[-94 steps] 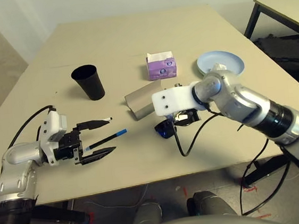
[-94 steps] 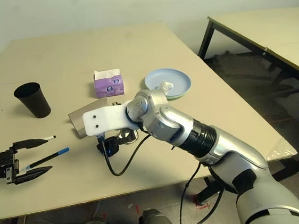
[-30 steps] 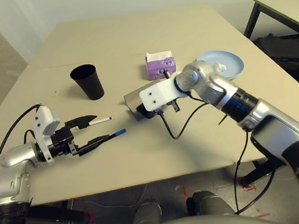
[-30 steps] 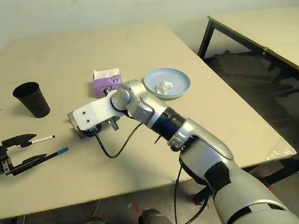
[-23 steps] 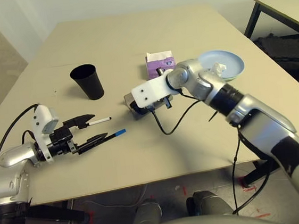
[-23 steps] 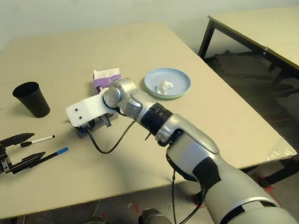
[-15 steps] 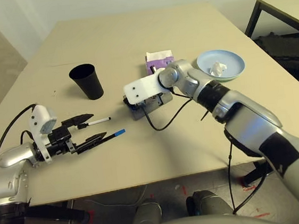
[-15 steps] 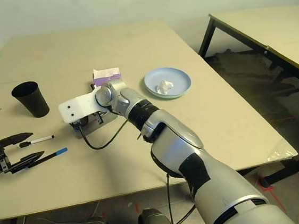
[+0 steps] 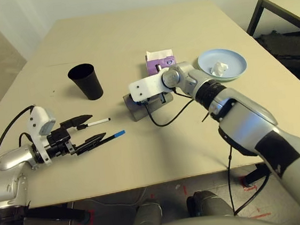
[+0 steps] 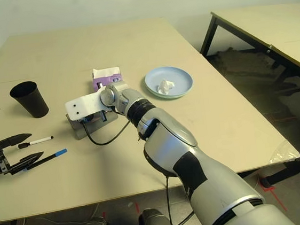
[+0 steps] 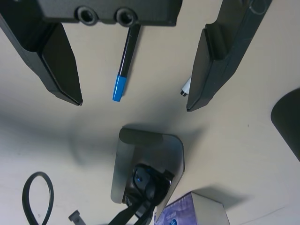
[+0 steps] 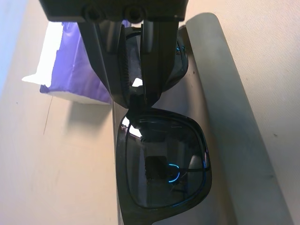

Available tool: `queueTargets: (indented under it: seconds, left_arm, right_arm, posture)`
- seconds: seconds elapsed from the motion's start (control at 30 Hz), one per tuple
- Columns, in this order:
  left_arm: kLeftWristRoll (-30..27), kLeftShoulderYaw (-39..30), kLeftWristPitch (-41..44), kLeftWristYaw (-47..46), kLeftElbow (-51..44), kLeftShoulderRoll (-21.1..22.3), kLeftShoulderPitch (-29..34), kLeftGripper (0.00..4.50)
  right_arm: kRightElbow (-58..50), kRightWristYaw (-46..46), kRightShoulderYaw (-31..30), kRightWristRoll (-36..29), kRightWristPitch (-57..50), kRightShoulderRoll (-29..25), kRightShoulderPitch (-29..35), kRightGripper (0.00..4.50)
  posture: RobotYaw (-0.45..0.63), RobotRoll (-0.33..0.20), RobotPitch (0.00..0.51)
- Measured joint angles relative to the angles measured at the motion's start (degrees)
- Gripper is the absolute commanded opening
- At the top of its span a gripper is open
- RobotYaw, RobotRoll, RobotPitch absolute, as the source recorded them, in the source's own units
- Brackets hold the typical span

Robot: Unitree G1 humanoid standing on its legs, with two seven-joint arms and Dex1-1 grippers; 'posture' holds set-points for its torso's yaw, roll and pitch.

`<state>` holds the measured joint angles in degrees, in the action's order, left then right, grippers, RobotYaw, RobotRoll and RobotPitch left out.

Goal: Organize and tidy the items on the table.

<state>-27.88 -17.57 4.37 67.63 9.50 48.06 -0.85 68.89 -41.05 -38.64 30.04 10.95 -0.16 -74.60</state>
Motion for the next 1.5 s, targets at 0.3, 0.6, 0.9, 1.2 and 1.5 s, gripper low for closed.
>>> queueTargets:
  seconds: [0.3,0.6,0.9,1.2,1.5]
  left_arm:
    - [-0.1,-0.1,0.2,0.0,-0.3,0.0,0.0,4.5]
    - [-0.5,-0.9,0.2,-0.1,-0.9,0.0,0.8,4.5]
    - [-0.9,-0.9,0.2,-0.4,-1.0,0.0,0.6,4.5]
    - [-0.8,-0.7,0.2,-0.2,0.1,0.0,-1.6,4.5]
    - [-0.5,-0.5,0.2,-0.1,0.7,-0.1,-1.8,4.5]
  right_arm:
    - [0.1,0.1,0.0,0.3,0.0,1.4,0.8,0.1]
    - [1.6,2.0,0.0,2.1,-0.6,1.5,1.7,0.1]
    - [1.2,0.1,0.0,3.1,-0.5,0.8,1.8,2.98]
    - [-0.4,-2.8,2.3,2.5,-0.5,-0.4,0.4,4.47]
    - [-31.7,-27.5,11.8,-8.9,-14.7,-15.5,5.7,4.47]
  posture:
    - [0.15,0.0,0.034]
    - [0.16,0.0,0.042]
    - [0.14,0.0,0.038]
    - [0.13,0.0,0.035]
    - [0.11,0.0,0.037]
